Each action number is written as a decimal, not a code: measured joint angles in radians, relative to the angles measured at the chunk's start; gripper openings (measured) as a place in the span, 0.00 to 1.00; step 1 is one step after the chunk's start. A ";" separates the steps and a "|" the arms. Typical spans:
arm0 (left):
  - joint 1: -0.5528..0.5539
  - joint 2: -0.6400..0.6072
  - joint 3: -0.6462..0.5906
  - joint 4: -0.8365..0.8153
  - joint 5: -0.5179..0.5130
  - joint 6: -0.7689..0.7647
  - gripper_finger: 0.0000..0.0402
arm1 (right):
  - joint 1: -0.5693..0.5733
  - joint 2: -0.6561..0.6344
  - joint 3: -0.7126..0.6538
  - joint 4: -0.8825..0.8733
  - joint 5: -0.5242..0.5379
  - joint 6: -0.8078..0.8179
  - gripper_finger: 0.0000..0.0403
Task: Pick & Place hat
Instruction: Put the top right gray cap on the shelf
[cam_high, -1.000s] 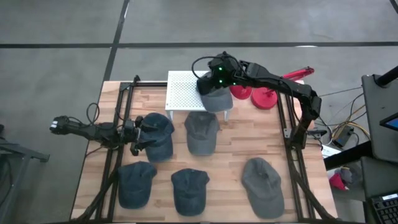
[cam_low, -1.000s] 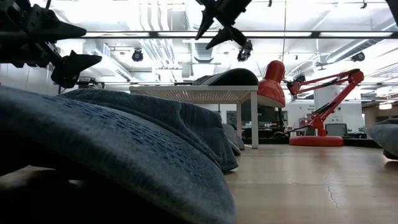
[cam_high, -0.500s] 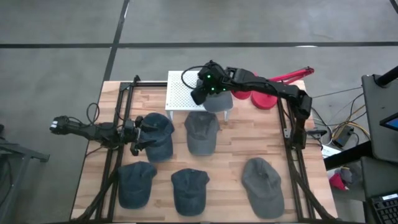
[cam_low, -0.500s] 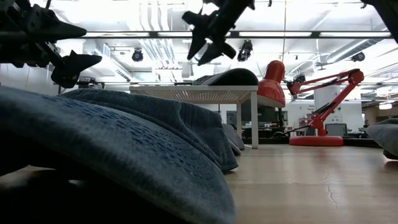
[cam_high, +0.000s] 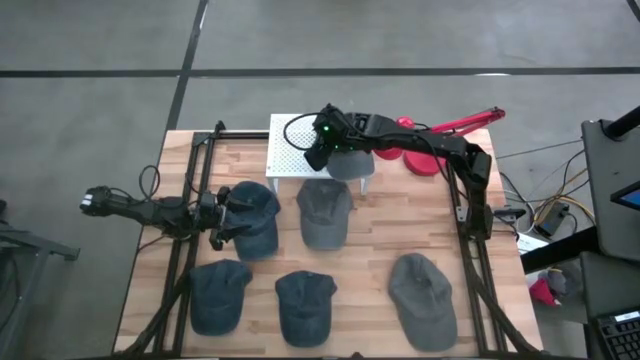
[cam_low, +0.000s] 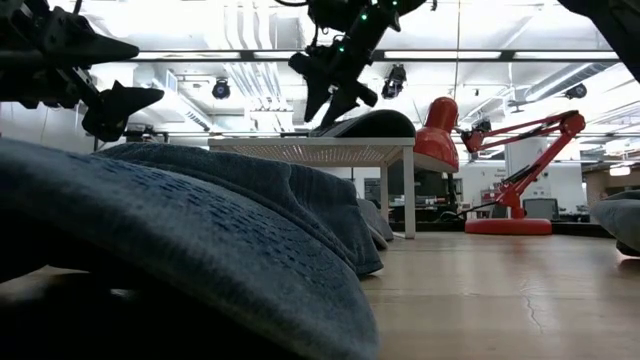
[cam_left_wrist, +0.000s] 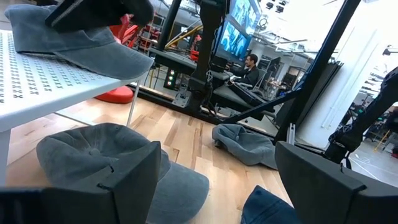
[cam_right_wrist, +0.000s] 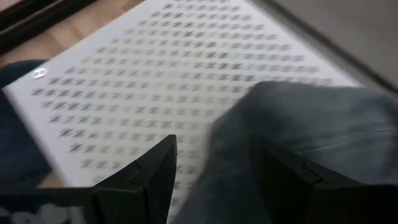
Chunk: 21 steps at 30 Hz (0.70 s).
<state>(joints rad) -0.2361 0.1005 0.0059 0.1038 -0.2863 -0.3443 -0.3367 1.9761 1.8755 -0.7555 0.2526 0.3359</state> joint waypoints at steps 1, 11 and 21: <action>0.000 0.000 0.000 0.000 0.000 0.000 0.79 | -0.002 -0.003 0.000 -0.001 0.026 0.000 0.48; 0.000 0.000 0.000 0.000 0.000 0.000 0.79 | -0.031 -0.006 0.000 -0.030 0.065 -0.006 0.48; 0.000 0.000 0.000 0.000 0.000 0.000 0.79 | -0.044 -0.013 0.000 -0.030 0.094 0.016 0.48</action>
<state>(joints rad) -0.2363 0.1005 0.0061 0.1040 -0.2859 -0.3441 -0.3809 1.9636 1.8755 -0.7855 0.3465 0.3519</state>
